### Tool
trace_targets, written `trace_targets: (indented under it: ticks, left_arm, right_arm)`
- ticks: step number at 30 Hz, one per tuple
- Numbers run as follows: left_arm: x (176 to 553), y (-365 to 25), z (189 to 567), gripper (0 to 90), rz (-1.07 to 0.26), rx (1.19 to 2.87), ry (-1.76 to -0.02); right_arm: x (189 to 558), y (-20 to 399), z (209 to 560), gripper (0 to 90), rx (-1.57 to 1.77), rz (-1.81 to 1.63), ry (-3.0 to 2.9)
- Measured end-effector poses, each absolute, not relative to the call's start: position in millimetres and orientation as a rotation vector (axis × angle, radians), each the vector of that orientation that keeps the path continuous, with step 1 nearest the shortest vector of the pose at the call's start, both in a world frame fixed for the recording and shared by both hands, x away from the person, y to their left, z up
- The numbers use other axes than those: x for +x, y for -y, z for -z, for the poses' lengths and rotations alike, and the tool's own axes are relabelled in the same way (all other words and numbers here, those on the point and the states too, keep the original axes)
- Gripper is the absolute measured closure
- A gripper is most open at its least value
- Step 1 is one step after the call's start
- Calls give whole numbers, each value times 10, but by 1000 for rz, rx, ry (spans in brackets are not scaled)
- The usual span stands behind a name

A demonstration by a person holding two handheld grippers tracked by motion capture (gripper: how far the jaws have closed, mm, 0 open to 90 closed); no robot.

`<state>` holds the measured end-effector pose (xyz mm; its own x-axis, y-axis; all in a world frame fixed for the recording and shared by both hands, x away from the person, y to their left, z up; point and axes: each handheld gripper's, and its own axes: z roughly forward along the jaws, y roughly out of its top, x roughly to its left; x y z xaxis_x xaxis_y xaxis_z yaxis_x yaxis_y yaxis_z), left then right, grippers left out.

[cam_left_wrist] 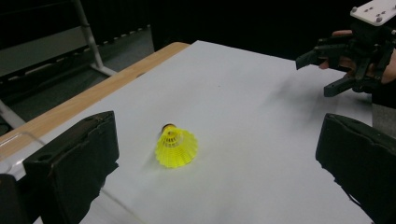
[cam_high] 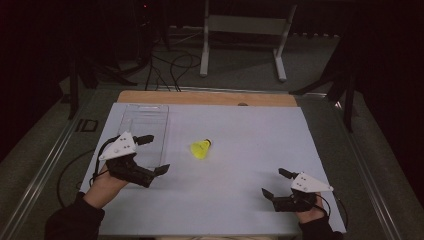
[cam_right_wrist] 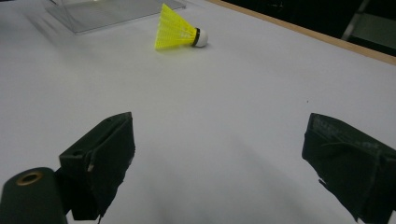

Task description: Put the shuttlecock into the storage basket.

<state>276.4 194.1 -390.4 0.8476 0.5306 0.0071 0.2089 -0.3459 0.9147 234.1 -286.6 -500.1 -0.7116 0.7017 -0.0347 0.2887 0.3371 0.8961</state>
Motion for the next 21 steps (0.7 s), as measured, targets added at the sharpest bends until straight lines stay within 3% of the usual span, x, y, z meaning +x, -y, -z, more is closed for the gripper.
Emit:
trace_targets:
  ticks: [21]
  left_arm:
    - [2969, -1458, 3855, 1, -338, 2002, -553]
  right_arm:
    - [2346, 2866, 5006, 94, 867, -1338, -2200]
